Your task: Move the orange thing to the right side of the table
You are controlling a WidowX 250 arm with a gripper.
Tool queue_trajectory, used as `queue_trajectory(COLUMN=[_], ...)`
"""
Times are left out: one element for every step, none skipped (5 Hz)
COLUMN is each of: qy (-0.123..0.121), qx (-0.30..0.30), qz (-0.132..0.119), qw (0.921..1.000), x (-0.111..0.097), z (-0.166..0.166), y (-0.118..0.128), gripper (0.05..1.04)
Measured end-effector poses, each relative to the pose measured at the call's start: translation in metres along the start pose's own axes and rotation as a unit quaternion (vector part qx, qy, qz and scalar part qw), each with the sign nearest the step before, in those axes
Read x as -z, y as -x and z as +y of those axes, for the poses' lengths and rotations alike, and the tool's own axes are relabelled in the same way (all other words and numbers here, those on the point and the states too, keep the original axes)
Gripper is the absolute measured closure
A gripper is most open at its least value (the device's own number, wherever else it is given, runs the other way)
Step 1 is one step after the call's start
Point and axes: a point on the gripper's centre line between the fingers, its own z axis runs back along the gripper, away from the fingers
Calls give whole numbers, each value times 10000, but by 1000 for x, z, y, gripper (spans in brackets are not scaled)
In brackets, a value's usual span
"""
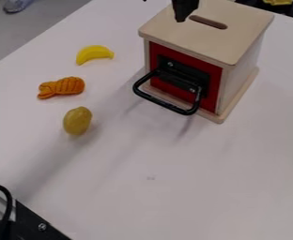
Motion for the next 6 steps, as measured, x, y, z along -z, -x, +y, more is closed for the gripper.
queue_trajectory(qy=[36, 123, -73, -95, -38, -58], qx=[-5, 201, 492, 895, 1233, 1470], qz=[109, 212, 282, 597, 925, 1186], qw=[9999, 9995, 9984, 9941, 9880, 9820], x=[6, 14, 18, 31, 49, 66], z=[-1, 7, 29, 56, 76, 102], y=[4, 8, 16, 35, 53, 76], gripper=[84, 85, 84, 84, 84, 84])
